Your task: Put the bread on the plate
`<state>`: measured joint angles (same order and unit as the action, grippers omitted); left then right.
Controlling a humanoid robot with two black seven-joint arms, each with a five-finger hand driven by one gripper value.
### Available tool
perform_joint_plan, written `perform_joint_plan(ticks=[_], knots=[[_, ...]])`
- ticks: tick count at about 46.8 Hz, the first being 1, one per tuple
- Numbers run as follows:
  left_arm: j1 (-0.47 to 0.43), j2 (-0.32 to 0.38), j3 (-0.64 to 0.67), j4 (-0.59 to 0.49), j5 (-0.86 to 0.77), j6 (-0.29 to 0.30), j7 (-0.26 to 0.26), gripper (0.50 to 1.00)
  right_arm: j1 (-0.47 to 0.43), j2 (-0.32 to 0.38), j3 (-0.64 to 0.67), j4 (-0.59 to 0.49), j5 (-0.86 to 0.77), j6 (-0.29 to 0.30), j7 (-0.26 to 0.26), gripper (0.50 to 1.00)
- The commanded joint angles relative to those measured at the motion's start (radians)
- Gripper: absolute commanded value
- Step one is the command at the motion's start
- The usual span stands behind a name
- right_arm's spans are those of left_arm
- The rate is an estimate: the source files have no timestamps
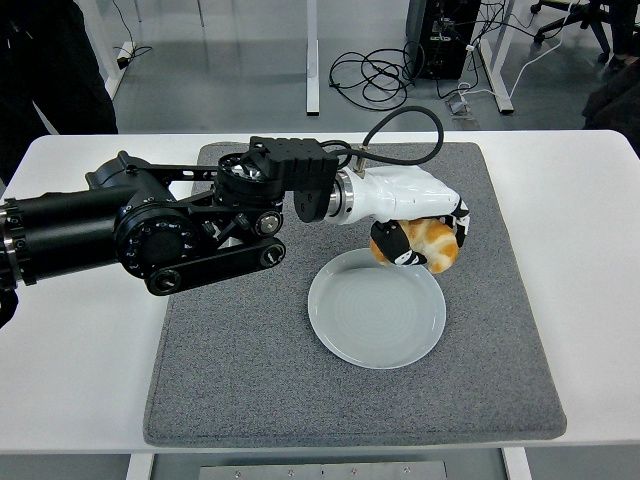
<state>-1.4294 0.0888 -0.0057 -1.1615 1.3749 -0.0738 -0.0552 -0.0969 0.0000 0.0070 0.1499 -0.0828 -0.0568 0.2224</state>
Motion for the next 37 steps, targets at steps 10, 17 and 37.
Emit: perform_joint_plan(ticks=[10, 17, 37], knots=[[0.000, 0.011, 0.069, -0.004, 0.007, -0.006, 0.000, 0.500, -0.003, 0.000, -0.001, 0.002, 0.000, 0.000, 0.000, 1.000], [0.018, 0.006, 0.082, -0.003, 0.010, -0.001, 0.001, 0.500, -0.003, 0.000, 0.001, 0.002, 0.000, 0.000, 0.000, 1.000], [0.121, -0.001, 0.098, 0.002, 0.081, 0.022, 0.005, 0.500, -0.004, 0.000, 0.008, 0.000, 0.000, -0.003, 0.000, 1.000]])
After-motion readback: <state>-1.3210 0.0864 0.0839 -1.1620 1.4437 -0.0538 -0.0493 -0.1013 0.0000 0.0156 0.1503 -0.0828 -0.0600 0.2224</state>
